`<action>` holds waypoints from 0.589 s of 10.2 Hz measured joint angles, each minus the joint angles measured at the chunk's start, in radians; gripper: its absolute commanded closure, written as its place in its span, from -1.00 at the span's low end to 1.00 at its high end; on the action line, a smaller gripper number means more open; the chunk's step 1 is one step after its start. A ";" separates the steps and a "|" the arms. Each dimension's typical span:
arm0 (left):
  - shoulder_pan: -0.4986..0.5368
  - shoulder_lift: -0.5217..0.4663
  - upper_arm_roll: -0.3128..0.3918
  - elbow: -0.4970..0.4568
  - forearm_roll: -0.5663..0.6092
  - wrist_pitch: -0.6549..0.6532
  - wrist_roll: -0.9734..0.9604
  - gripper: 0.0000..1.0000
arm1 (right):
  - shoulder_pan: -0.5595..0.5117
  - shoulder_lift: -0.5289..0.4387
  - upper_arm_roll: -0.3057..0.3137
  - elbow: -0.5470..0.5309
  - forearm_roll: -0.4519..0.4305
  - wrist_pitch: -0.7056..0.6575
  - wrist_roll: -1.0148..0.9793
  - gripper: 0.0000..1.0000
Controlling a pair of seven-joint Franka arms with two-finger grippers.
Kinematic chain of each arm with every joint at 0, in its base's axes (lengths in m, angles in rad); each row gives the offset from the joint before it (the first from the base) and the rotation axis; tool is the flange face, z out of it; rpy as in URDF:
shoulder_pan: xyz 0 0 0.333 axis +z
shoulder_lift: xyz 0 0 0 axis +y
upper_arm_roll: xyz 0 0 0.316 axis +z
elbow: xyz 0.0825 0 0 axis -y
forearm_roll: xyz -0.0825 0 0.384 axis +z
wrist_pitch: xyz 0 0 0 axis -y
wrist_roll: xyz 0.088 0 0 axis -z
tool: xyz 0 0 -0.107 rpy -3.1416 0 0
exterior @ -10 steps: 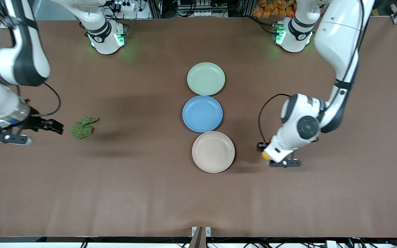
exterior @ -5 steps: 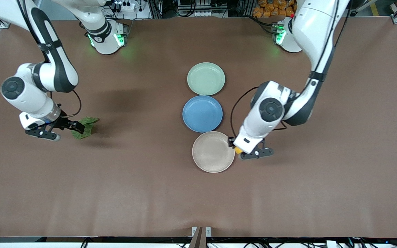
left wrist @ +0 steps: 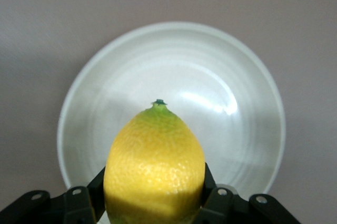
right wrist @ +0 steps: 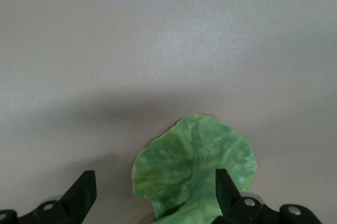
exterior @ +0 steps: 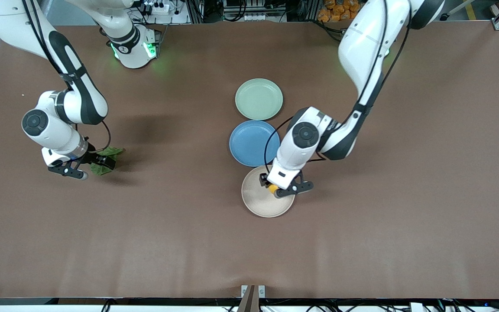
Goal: Place lemon and lettuce in plates
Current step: 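Lower the lemon onto the cream plate and open the left gripper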
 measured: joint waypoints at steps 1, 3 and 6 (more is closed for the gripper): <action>-0.005 0.018 0.000 0.006 0.000 0.004 -0.003 1.00 | -0.001 0.005 0.000 -0.012 0.000 0.009 0.000 -1.00; -0.005 0.023 0.004 0.013 0.000 0.004 -0.003 -0.82 | -0.006 0.008 0.000 -0.048 0.000 0.044 0.003 -1.00; -0.002 0.023 0.011 0.024 0.000 0.004 -0.003 -1.00 | -0.047 0.031 -0.001 -0.088 0.000 0.096 0.004 -1.00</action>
